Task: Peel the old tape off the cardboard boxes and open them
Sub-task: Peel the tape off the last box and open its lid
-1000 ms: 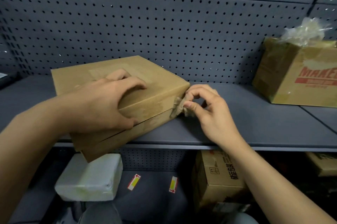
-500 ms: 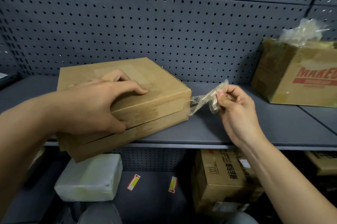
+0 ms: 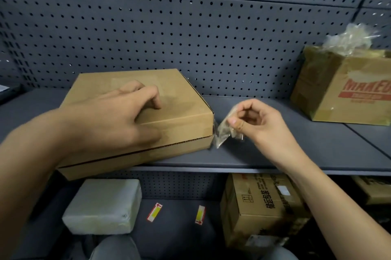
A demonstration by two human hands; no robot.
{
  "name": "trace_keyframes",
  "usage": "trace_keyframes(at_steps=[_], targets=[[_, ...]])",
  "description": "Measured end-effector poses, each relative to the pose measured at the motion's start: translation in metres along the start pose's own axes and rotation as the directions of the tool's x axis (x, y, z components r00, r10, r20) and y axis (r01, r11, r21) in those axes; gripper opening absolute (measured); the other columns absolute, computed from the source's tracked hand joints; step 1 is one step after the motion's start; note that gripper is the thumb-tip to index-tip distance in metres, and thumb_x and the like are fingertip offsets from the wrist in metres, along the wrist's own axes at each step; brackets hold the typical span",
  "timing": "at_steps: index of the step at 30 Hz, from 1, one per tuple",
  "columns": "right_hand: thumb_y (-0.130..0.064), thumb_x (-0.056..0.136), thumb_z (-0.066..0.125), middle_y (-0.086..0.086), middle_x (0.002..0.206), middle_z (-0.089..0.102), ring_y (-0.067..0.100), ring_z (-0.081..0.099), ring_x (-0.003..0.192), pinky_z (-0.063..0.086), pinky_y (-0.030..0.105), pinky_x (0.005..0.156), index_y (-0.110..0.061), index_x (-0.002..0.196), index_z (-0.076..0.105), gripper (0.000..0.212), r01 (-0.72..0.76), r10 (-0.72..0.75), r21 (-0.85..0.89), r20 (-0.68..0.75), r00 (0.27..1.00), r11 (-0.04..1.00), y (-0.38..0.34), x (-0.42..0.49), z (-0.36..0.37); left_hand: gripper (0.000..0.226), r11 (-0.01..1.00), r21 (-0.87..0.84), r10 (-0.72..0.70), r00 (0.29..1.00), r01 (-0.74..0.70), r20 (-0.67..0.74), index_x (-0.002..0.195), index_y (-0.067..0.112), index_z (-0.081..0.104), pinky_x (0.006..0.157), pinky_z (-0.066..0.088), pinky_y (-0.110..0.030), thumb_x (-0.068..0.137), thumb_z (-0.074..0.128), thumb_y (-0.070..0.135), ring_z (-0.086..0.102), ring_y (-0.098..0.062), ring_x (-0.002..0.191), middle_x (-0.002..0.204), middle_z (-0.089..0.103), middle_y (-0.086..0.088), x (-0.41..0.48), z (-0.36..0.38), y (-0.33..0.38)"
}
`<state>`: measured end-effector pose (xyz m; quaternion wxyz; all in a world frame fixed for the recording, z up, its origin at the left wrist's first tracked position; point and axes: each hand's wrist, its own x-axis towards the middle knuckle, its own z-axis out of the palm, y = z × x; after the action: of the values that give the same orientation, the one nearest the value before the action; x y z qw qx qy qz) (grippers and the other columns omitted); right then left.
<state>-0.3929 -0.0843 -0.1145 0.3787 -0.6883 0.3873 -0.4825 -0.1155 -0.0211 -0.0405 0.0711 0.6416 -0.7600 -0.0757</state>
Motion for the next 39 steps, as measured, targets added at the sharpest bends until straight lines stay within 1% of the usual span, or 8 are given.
trace_keyframes(at_steps=[6,10,16,22,25,29,34,39], targets=[[-0.019,0.085,0.070,-0.008,0.118,0.070,0.011,0.062,0.088,0.054,0.032,0.087,-0.022,0.147,0.043,0.068,-0.068,0.084,-0.091,0.181,0.980,0.993,-0.002,0.007,-0.004,0.056,0.993,0.108,-0.031,0.994,0.042,-0.102,0.123,0.046,0.036,0.097,0.039,-0.043,0.078,0.031,0.079,0.047,-0.022,0.123,0.138,0.043,0.016,0.016,0.014,0.032],[-0.009,0.091,0.067,-0.004,0.115,0.073,0.005,0.067,0.108,0.051,0.025,0.099,-0.014,0.136,0.056,0.047,-0.102,0.125,-0.104,0.247,0.961,0.989,0.000,0.012,-0.004,0.072,0.996,0.087,0.017,0.996,-0.009,-0.092,0.146,0.055,0.019,0.111,0.031,-0.047,0.081,0.021,0.086,0.037,-0.026,0.140,0.156,0.030,0.011,0.032,0.025,0.049],[-0.001,0.090,0.067,0.001,0.097,0.074,0.003,0.066,0.086,0.049,0.017,0.083,-0.013,0.085,0.075,0.015,-0.032,0.056,-0.079,0.312,0.949,0.996,0.000,0.015,0.002,0.067,0.975,0.209,0.095,0.994,-0.080,-0.062,0.143,0.058,0.013,0.117,0.024,-0.053,0.081,0.005,0.083,0.028,-0.027,0.145,0.159,0.025,0.012,0.041,0.036,0.043],[-0.001,0.090,0.069,0.017,0.073,0.071,0.018,0.055,0.065,0.047,0.030,0.063,-0.007,0.081,0.075,0.013,0.013,0.019,-0.143,0.219,0.976,0.990,0.001,0.014,0.010,0.052,0.979,0.160,0.125,0.992,-0.125,0.012,0.141,0.059,0.020,0.114,0.021,-0.035,0.091,0.029,0.071,0.029,-0.011,0.141,0.156,0.018,0.026,0.034,0.023,0.042],[-0.003,0.089,0.070,-0.003,0.066,0.071,0.003,0.059,0.061,0.048,0.019,0.062,-0.016,0.076,0.076,0.020,-0.003,0.038,-0.198,0.176,0.984,0.980,0.003,0.013,0.009,0.052,0.977,0.147,0.151,0.988,-0.154,0.033,0.141,0.059,0.022,0.108,0.021,-0.028,0.091,0.036,0.066,0.025,-0.004,0.139,0.153,0.019,0.028,0.030,0.018,0.042],[-0.004,0.089,0.070,-0.003,0.071,0.073,-0.001,0.060,0.060,0.050,0.017,0.063,-0.016,0.073,0.076,0.021,-0.024,0.054,-0.260,0.109,0.993,0.965,0.009,0.009,0.012,0.054,0.972,0.152,0.176,0.984,-0.180,0.040,0.136,0.064,0.017,0.112,0.025,-0.034,0.087,0.037,0.070,0.031,-0.008,0.136,0.152,0.016,0.030,0.028,0.018,0.040],[-0.006,0.090,0.070,-0.003,0.076,0.074,0.016,0.069,0.072,0.057,0.036,0.075,-0.020,0.072,0.074,0.023,-0.073,0.056,-0.359,-0.058,0.997,0.931,0.020,0.011,-0.004,0.050,0.956,0.087,0.280,0.960,-0.281,0.028,0.124,0.067,0.029,0.101,0.033,-0.034,0.075,0.035,0.077,0.040,-0.005,0.127,0.141,0.019,0.041,0.013,0.016,0.033],[-0.010,0.091,0.070,-0.005,0.068,0.071,0.003,0.057,0.057,0.047,0.025,0.061,-0.017,0.077,0.075,0.016,-0.079,0.077,-0.323,-0.018,0.997,0.943,0.015,0.010,-0.006,0.050,0.949,0.000,0.315,0.949,-0.315,0.006,0.116,0.059,0.042,0.100,0.035,-0.036,0.073,0.036,0.082,0.044,0.002,0.122,0.134,0.027,0.042,0.003,0.015,0.028]])
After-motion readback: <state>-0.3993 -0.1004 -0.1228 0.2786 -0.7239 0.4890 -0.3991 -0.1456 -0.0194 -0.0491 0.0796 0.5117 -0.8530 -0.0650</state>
